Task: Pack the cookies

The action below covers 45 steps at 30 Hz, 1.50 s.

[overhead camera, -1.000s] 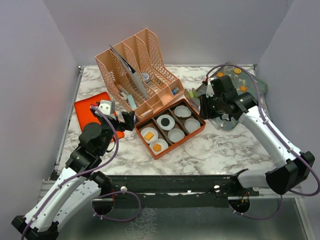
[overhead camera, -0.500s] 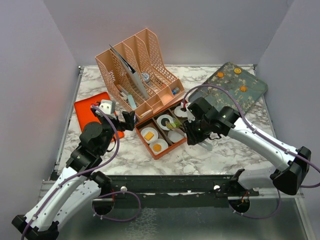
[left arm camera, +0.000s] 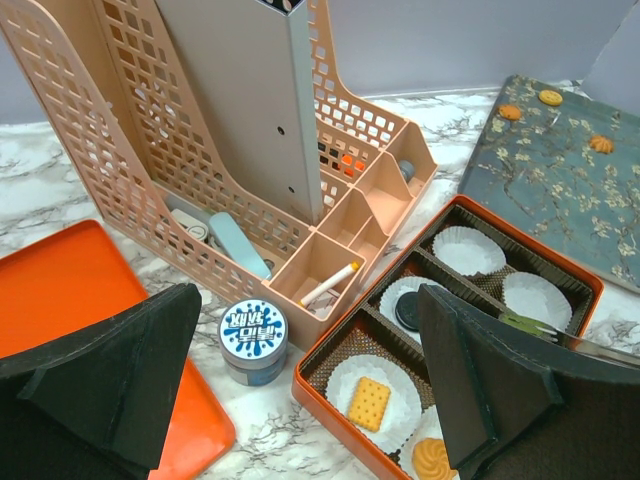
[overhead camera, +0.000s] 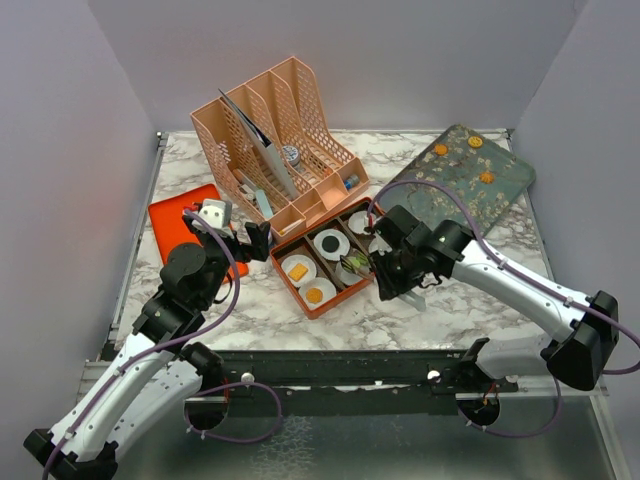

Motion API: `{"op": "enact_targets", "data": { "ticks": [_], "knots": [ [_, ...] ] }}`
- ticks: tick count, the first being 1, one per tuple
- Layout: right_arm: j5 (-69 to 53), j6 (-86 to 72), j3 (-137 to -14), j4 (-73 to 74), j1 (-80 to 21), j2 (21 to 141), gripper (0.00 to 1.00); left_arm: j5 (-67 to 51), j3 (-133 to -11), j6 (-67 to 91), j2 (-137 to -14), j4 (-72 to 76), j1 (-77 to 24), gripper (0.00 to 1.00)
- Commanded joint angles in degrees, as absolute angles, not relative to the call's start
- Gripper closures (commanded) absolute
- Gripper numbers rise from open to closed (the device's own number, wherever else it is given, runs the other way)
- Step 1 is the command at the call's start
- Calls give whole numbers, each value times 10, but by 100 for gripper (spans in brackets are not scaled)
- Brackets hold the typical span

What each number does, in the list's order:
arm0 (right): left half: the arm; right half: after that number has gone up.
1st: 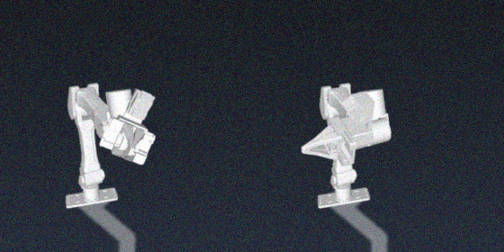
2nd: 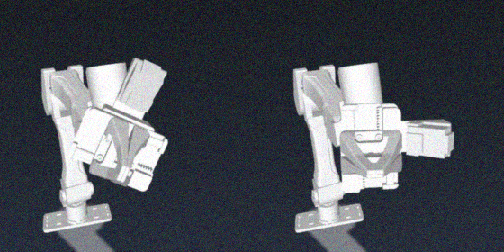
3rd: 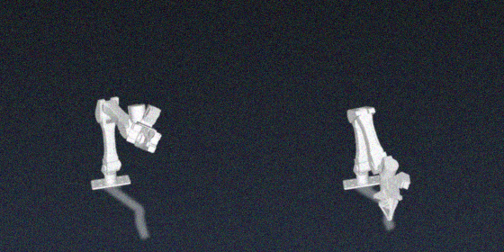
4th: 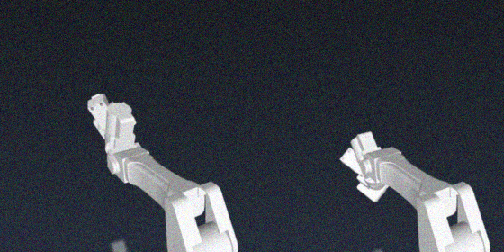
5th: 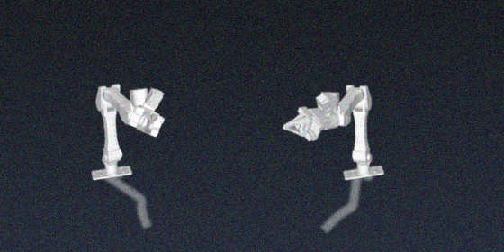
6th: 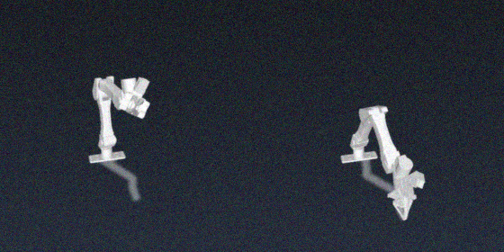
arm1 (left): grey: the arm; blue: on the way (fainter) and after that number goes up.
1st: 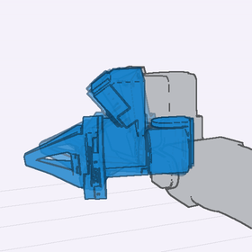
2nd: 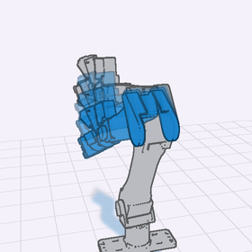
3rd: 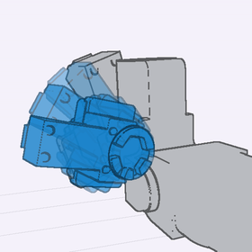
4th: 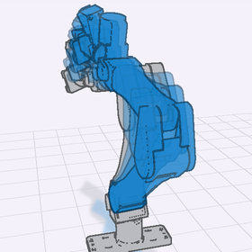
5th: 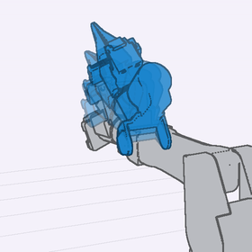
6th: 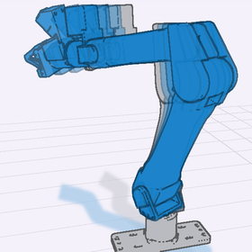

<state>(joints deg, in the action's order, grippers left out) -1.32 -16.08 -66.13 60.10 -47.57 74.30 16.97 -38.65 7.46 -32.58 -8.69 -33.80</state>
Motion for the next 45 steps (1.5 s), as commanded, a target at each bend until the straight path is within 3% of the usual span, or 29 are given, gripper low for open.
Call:
{"op": "enact_targets", "data": {
  "ticks": [1, 21, 32, 45],
  "knots": [
    [-3, -165, -651, 595, -479, 738, 76, 173, -382, 70, -327, -78, -335, 1],
    [-18, -148, -646, 559, -479, 760, 46, 171, -382, 71, -327, -79, -334, 1],
    [-3, -145, -688, 568, -479, 750, 50, 170, -382, 70, -326, -79, -334, 1],
    [126, -143, -801, 607, -452, 799, 57, 162, -382, 74, -315, -78, -334, 1]
  ]
}}
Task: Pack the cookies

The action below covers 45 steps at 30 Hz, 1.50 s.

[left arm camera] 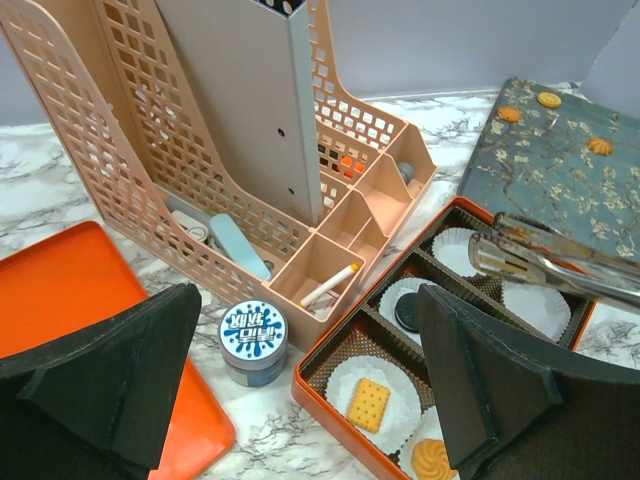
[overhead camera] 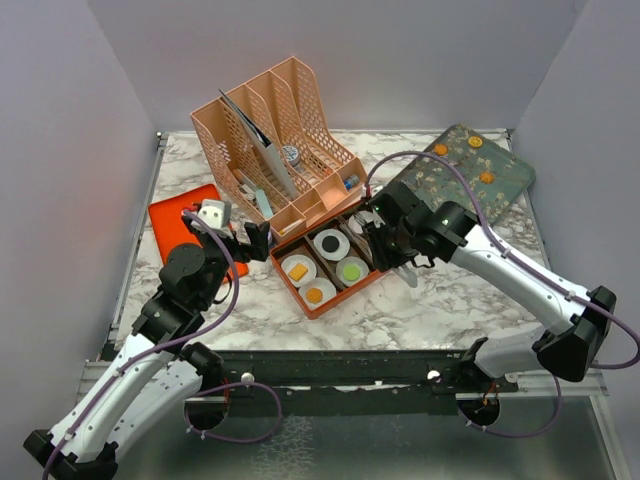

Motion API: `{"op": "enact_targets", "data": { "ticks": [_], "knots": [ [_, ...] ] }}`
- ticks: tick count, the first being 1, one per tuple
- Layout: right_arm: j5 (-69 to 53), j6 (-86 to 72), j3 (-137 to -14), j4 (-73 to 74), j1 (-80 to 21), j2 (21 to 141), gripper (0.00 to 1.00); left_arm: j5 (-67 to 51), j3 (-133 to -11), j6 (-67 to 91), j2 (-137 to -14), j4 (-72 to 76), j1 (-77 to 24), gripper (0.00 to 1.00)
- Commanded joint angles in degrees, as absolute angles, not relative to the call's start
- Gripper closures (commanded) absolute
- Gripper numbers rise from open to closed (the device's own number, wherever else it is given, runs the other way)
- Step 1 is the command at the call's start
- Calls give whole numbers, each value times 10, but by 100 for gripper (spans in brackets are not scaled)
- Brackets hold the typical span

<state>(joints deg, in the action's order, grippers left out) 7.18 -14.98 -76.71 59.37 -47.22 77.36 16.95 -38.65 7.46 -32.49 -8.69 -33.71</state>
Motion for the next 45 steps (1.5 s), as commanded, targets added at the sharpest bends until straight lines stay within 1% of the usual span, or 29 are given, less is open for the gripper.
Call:
{"op": "enact_targets", "data": {
  "ticks": [1, 5, 16, 24, 35, 45],
  "knots": [
    [129, -140, -807, 606, -441, 806, 57, 161, -382, 74, -314, -79, -334, 1],
    [133, -117, -833, 600, -383, 835, 57, 160, -382, 75, -305, -79, -334, 1],
    [136, -81, -893, 533, -176, 935, 57, 152, -382, 76, -288, -77, -343, 1],
    [127, -75, -980, 500, -60, 1060, 57, 152, -382, 74, -286, -77, -355, 1],
    [134, -74, -1146, 504, 14, 1221, 56, 156, -381, 72, -298, -76, -359, 1],
    [138, -72, -1245, 505, 38, 1313, 54, 159, -382, 69, -312, -76, -359, 1]
  ]
}}
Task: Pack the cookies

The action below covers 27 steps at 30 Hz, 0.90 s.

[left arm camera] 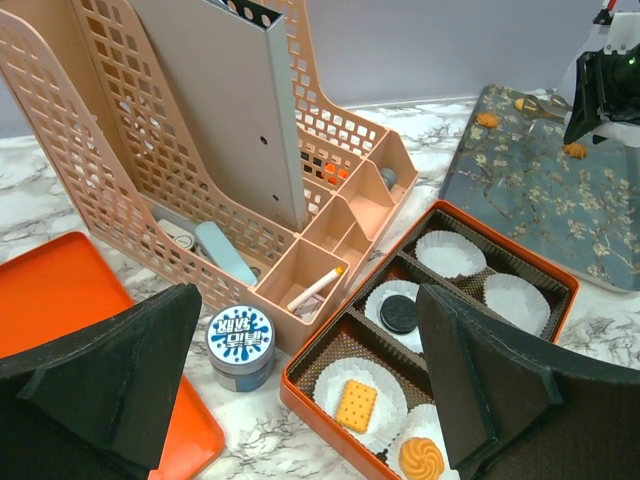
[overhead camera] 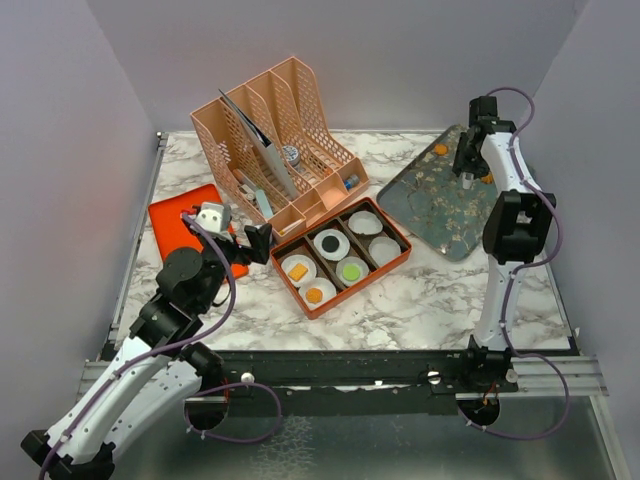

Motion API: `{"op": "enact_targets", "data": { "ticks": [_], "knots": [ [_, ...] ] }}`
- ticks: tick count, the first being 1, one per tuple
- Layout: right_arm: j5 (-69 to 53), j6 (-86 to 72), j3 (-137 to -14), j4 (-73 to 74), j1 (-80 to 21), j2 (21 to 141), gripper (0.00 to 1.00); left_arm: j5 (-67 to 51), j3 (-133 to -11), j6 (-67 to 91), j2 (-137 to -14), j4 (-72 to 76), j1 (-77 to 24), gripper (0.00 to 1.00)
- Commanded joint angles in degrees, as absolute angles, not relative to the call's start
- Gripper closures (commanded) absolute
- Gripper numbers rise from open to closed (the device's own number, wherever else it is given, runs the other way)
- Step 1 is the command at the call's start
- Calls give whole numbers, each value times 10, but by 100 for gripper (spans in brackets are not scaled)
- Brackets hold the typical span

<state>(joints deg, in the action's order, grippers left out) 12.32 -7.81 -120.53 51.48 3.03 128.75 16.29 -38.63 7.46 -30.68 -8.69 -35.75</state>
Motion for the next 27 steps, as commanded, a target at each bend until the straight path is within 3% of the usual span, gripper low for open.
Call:
{"op": "enact_targets", "data": {
  "ticks": [1, 27],
  "knots": [
    [138, -72, -1250, 504, 40, 1320, 53, 159, -381, 69, -313, -76, -359, 1],
    [101, -49, -1346, 461, 61, 1425, 54, 164, -382, 65, -327, -75, -358, 1]
  ]
}}
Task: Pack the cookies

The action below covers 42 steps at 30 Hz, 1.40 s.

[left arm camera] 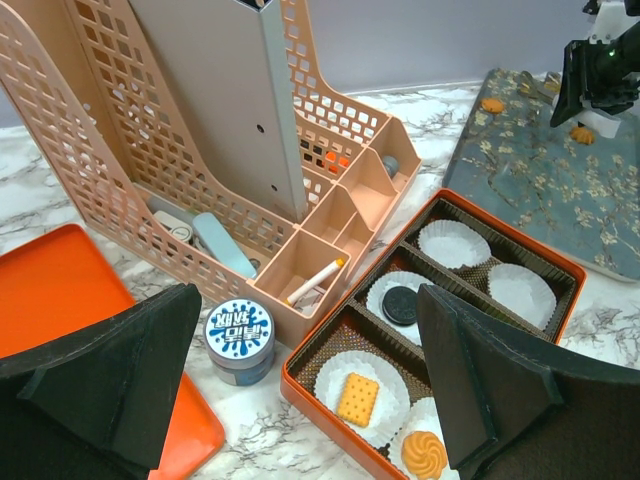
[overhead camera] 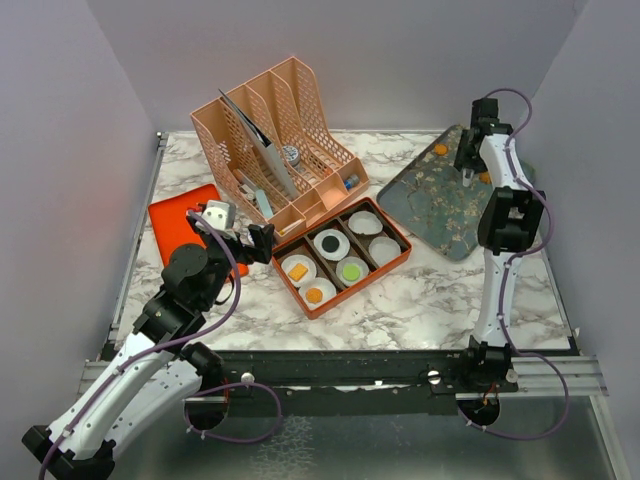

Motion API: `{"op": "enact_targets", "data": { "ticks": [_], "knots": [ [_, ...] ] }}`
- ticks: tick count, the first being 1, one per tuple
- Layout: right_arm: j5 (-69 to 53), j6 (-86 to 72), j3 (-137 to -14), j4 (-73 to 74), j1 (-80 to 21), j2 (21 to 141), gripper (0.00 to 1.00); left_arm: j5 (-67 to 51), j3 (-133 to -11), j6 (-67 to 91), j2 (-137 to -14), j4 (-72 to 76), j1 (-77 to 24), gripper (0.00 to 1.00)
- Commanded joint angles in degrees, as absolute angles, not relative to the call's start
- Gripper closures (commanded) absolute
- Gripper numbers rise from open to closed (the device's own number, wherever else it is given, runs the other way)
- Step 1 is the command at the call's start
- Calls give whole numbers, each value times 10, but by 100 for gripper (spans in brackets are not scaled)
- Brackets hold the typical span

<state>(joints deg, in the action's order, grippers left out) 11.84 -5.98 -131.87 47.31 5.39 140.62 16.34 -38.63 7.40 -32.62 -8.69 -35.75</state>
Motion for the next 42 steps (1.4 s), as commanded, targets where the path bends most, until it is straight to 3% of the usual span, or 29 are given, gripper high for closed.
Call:
{"op": "enact_targets", "data": {
  "ticks": [1, 14, 33, 42],
  "knots": [
    [101, -49, -1347, 463, 61, 1426, 55, 165, -382, 65, -326, -75, -358, 1],
    [74, -50, -1263, 475, 62, 1343, 75, 163, -382, 66, -315, -75, -358, 1],
    [21, -67, -1009, 458, 50, 1100, 88, 159, -382, 68, -303, -74, -357, 1],
    [21, -71, -926, 453, -29, 1002, 88, 161, -382, 68, -303, -75, -354, 1]
  ]
}}
